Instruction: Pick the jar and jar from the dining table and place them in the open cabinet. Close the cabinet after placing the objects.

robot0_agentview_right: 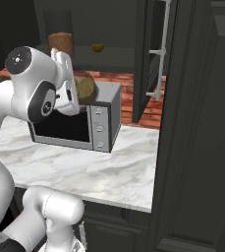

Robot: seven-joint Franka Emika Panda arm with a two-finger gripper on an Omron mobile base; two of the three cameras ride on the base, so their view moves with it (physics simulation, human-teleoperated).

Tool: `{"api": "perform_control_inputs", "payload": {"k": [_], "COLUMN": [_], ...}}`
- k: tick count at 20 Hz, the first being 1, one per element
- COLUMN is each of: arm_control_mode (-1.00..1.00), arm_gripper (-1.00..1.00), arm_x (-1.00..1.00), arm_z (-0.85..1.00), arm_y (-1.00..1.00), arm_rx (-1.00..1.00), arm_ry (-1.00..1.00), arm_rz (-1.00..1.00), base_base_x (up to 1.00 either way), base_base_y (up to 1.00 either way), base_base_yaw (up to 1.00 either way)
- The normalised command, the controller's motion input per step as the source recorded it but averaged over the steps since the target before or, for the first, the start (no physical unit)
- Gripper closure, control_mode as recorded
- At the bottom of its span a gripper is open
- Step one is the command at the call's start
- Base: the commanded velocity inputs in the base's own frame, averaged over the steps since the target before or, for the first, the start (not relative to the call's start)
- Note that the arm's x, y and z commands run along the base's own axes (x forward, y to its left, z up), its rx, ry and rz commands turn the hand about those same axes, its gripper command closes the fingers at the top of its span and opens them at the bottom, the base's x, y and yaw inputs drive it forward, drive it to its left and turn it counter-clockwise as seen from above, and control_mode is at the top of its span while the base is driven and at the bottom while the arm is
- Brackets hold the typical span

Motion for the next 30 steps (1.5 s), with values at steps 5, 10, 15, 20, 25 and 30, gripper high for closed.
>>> {"api": "perform_control_inputs", "payload": {"k": [5, 10, 15, 20, 25, 30], "arm_control_mode": [-1.0, -1.0, -1.0, -1.0, -1.0, -1.0], "arm_gripper": [1.0, 1.0, 1.0, 1.0, 1.0, 1.0], "arm_x": [-0.09, 0.0, 0.03, 0.0, 0.09, 0.23], "arm_z": [0.42, 0.42, 0.46, 0.4, 0.22, -0.01], "arm_y": [-0.18, -0.04, -0.01, -0.01, -0.06, -0.13], "arm_rx": [-0.02, 0.0, -0.01, -0.03, -0.02, 0.0], "arm_ry": [-0.12, -0.07, -0.03, -0.05, -0.07, -0.06], "arm_rz": [0.0, 0.0, 0.0, 0.0, 0.0, 0.02], "base_base_x": [0.0, 0.0, 0.0, 0.0, 0.0, 0.0], "base_base_y": [0.0, 0.0, 0.0, 0.0, 0.0, 0.0], "base_base_yaw": [0.0, 0.0, 0.0, 0.0, 0.0, 0.0]}}
